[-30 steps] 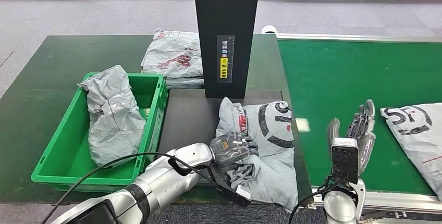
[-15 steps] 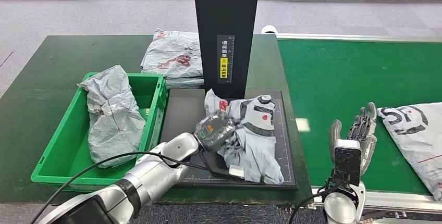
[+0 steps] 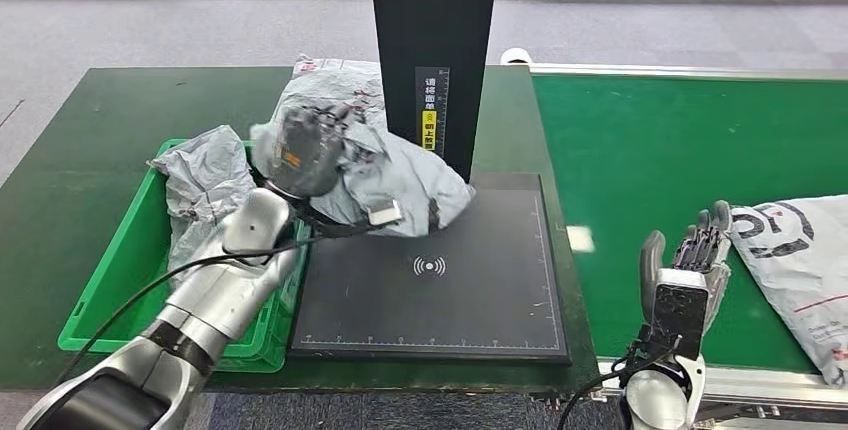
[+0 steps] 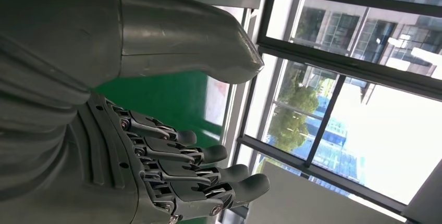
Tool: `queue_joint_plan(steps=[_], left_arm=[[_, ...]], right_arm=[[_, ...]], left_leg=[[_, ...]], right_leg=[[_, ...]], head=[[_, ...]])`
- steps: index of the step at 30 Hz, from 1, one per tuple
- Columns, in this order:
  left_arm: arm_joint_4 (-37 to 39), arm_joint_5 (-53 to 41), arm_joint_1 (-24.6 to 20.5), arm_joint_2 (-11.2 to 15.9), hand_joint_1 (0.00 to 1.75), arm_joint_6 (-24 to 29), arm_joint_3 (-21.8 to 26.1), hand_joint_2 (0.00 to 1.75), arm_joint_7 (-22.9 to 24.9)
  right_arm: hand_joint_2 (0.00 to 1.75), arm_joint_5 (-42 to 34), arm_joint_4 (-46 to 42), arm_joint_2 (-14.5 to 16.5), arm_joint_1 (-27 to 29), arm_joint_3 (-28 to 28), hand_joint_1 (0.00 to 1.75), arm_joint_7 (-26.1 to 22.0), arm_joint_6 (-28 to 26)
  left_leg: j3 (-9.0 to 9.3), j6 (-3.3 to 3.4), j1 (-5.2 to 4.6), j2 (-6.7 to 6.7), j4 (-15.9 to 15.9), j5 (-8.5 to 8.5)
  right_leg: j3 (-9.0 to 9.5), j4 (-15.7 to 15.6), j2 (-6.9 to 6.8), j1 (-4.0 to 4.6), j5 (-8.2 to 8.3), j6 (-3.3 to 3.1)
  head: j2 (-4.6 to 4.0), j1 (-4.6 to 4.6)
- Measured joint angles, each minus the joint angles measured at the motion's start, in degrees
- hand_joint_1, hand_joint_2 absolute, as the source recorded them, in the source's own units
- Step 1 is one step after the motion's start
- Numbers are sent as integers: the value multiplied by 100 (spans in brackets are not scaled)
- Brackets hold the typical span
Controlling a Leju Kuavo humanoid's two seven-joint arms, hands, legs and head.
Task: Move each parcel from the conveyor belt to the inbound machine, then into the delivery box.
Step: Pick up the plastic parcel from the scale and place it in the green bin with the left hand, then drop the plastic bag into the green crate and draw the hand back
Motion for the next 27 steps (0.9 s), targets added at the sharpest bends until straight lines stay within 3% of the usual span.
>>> queue_joint_plan(steps=[10,17,21,24,27], left_arm=[[-2253,-506,1284,1053,175,117,2475,175,-92],[-2706,-511,1778,1427,175,117,3443,175,-67],[-2654,-571,1973,1588,0,117,3958,175,42],[-2456,-598,2045,1668,0,-67,4131,175,78],[-1993,-582,1994,1683,0,-1044,4039,175,-153]], right_arm=[[175,-82,109,-4,100,3,0,-85,-110],[175,-76,111,-4,155,4,0,-79,-113],[175,-49,111,-5,202,4,0,-67,-96],[175,-9,108,-4,233,4,0,-47,-89],[175,44,56,-4,292,1,0,-23,-34]], left_leg=[[1,-10,8,15,-4,-7],[-3,-12,8,2,-4,-8],[-2,-12,8,8,-3,-8],[1,-12,7,5,-2,-8],[3,-11,7,-1,-2,-7]], right_leg=[[-14,7,14,8,-15,-22],[-10,5,-1,8,-19,-23],[-14,3,4,8,-18,-24],[-15,0,1,8,-19,-23],[-13,-3,-7,8,-19,-23]], head=[[0,0],[0,0],[1,1],[0,0],[1,0]])
